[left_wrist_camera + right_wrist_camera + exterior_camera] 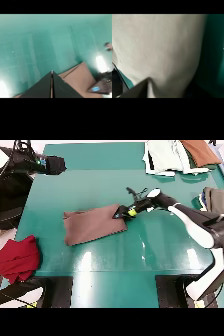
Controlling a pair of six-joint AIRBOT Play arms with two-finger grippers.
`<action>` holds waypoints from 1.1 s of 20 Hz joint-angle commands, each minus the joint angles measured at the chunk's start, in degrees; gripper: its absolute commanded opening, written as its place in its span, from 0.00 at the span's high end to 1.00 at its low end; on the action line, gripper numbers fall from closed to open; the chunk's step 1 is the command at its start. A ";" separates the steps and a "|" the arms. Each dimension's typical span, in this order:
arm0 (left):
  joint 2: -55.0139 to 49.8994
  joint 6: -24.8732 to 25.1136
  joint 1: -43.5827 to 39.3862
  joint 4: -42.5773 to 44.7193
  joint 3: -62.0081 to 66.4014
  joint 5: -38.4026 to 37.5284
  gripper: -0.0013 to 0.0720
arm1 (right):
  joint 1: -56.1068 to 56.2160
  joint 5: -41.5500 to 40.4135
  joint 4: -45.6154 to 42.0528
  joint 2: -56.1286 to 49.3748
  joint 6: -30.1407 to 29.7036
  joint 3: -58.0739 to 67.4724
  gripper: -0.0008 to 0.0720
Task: Fold the shirts.
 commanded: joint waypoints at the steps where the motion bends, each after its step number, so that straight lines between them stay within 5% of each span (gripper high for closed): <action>1: -0.22 0.15 -0.31 -0.20 -0.02 -0.02 0.95 | 6.03 -0.83 2.03 -5.27 -1.11 7.30 0.63; 2: -0.22 0.15 -0.31 -0.26 -0.02 -0.07 0.95 | 6.93 -1.62 1.97 -5.57 -2.21 9.07 0.88; 3: -0.22 0.15 -0.31 -0.46 -0.02 -0.04 0.95 | 7.43 -2.54 1.49 -5.49 -3.06 10.84 0.96; 8: -0.22 0.20 -0.50 -4.00 -0.02 -0.07 0.95 | 1.86 -1.49 -5.60 -0.72 -0.24 17.77 0.96; 15: -0.24 1.27 -10.88 -2.62 -0.02 5.22 0.95 | -24.37 9.16 -20.04 15.69 3.67 17.81 0.96; 22: -0.22 0.98 -14.08 -3.04 -0.02 8.26 0.95 | -51.41 11.69 -19.54 21.09 3.72 17.92 0.96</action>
